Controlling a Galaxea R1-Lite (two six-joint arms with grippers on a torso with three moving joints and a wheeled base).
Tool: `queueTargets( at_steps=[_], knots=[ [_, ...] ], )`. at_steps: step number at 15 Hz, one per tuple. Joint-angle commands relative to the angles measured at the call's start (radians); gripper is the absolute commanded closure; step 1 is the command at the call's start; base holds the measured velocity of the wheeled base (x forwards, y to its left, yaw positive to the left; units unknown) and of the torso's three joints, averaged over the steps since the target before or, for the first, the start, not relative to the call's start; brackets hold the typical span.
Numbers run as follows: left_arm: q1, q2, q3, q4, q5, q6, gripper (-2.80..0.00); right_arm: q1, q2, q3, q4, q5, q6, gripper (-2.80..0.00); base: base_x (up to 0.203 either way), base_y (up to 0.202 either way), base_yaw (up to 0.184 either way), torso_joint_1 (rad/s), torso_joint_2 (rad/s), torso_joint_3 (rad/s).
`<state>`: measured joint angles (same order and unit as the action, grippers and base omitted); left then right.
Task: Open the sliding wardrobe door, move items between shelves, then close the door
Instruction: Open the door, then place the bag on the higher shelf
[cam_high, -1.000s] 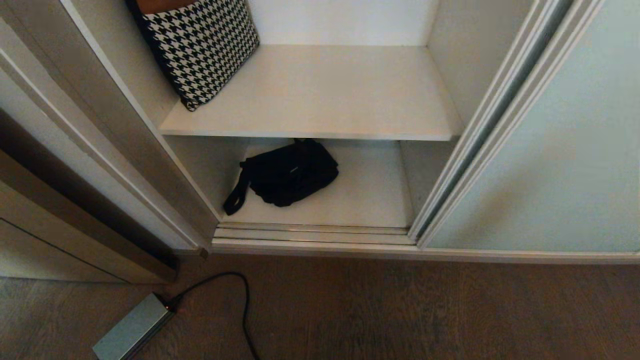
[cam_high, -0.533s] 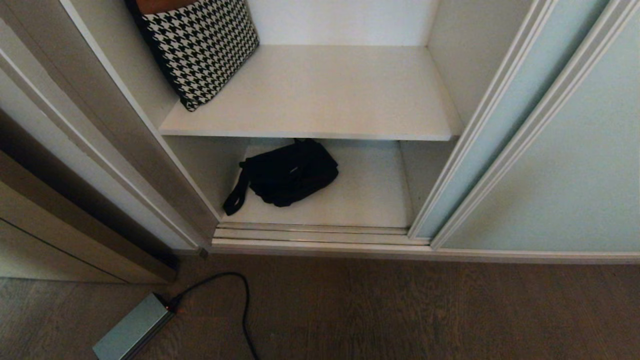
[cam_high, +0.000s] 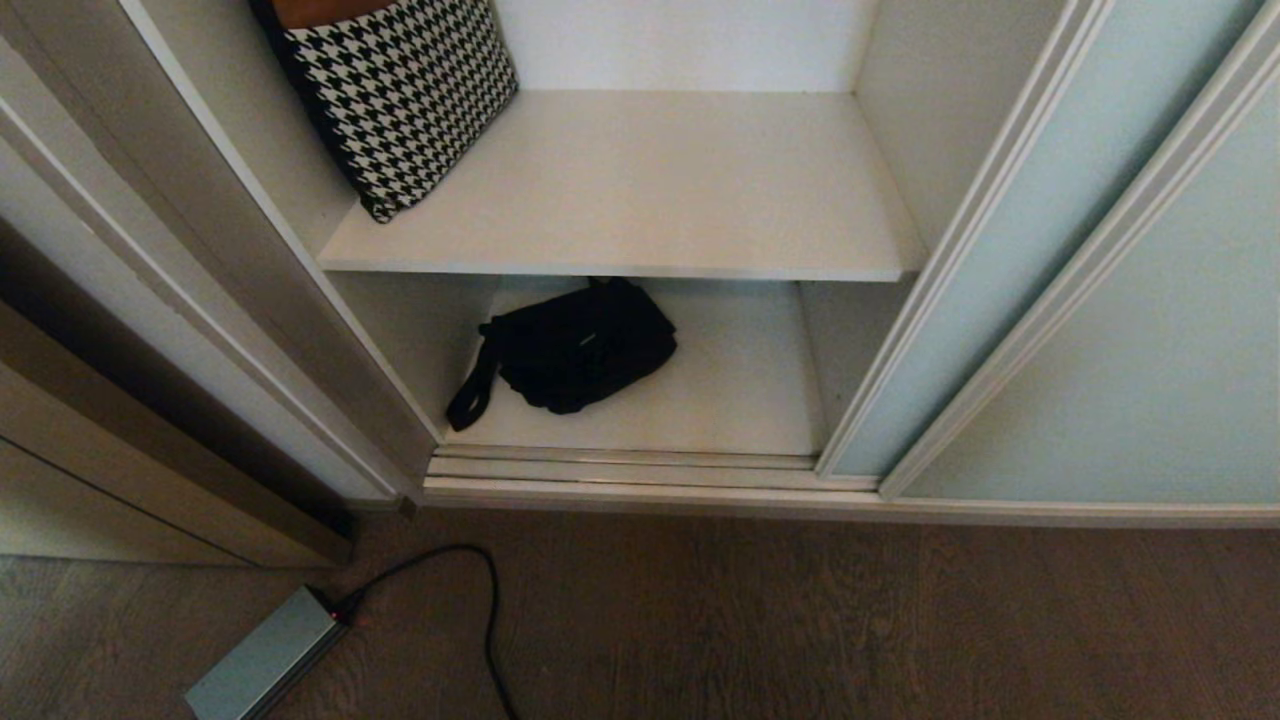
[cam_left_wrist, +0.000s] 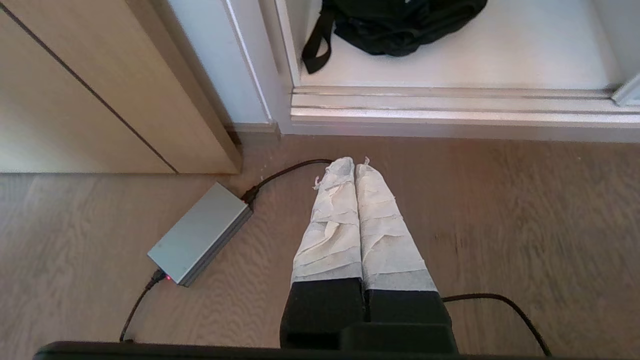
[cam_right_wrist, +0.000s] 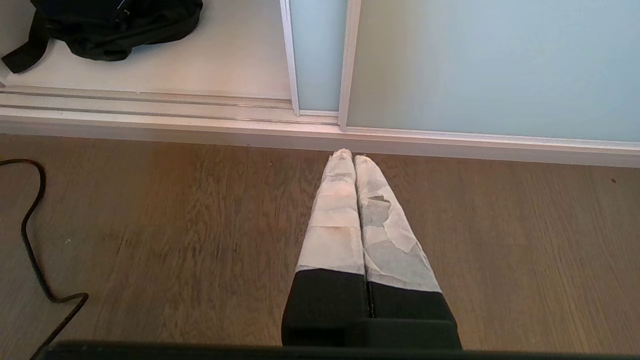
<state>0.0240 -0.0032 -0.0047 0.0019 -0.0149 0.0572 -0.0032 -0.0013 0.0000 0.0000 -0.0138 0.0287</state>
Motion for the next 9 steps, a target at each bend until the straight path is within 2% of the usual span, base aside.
queueTargets(
  at_steps=[1, 2, 9],
  knots=[
    [0.001, 0.005, 0.005, -0.007, 0.010, -0.030, 0.00, 0.000, 0.001, 0.002, 0.000, 0.000, 0.000, 0.00, 0.000, 0.000, 0.000, 0.000, 0.00, 0.000],
    [0.001, 0.005, 0.005, -0.008, 0.013, -0.050, 0.00, 0.000, 0.001, 0.000, 0.000, 0.000, 0.000, 0.00, 0.000, 0.000, 0.000, 0.000, 0.00, 0.000],
    [0.002, 0.006, 0.004, -0.008, 0.013, -0.059, 0.00, 0.000, 0.001, 0.001, 0.000, 0.000, 0.000, 0.00, 0.000, 0.000, 0.000, 0.000, 0.00, 0.000]
  ],
)
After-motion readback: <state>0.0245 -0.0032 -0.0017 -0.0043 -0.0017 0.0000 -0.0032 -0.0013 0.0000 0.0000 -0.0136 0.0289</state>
